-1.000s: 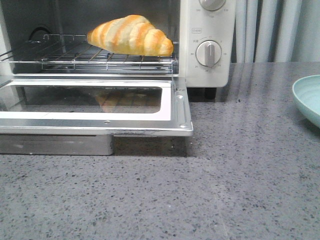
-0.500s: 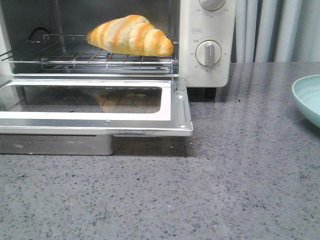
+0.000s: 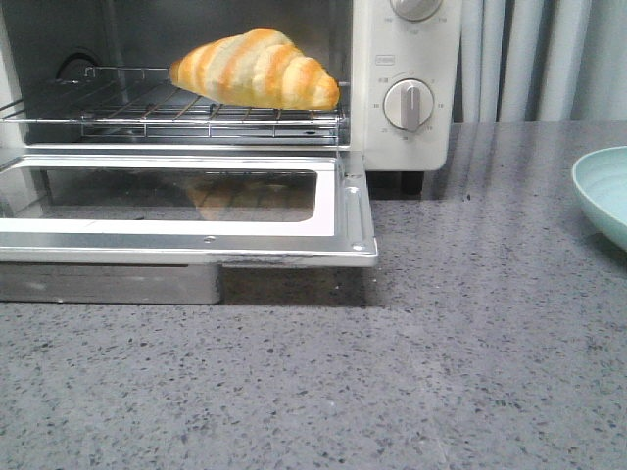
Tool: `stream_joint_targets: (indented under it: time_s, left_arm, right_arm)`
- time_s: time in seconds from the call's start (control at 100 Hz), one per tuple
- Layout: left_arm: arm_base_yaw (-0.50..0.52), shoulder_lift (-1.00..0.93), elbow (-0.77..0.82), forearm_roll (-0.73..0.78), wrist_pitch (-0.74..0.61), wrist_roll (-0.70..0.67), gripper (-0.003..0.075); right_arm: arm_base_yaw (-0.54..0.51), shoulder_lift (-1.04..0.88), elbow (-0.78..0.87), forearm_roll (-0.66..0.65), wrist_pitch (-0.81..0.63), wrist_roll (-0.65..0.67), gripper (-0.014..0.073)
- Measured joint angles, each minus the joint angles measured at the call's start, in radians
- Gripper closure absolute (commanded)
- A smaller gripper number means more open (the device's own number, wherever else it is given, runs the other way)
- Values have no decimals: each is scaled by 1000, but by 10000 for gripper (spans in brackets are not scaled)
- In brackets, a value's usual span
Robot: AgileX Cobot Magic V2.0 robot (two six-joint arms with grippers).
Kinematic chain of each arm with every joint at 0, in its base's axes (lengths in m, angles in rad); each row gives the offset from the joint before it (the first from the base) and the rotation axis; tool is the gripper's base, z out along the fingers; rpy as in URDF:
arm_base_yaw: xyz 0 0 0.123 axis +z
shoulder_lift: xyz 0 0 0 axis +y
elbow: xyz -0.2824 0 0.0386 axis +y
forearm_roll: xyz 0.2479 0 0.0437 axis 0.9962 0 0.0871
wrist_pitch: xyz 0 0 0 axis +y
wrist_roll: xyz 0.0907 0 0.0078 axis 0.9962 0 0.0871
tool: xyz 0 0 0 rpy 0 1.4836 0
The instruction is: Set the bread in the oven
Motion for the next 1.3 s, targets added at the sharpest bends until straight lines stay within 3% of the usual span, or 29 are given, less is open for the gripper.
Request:
stream_joint_targets:
  time_s: [0.18, 0.32, 0.71, 1.05, 1.3]
  left_arm:
    - [0, 0, 0, 51, -1, 32, 741]
    - [-18, -6, 47, 9, -54, 33, 741]
    - [-202, -6, 47, -9, -32, 69, 741]
    - [-204, -6, 47, 26, 125, 69, 741]
    - [-204, -6, 47, 29, 129, 69, 741]
  right_arm:
    - [0, 0, 0, 0, 0, 0, 664]
    - [0, 0, 0, 0, 0, 0, 664]
    - [0, 0, 0, 0, 0, 0, 664]
    - [0, 0, 0, 0, 0, 0, 664]
    - [0, 0, 0, 0, 0, 0, 664]
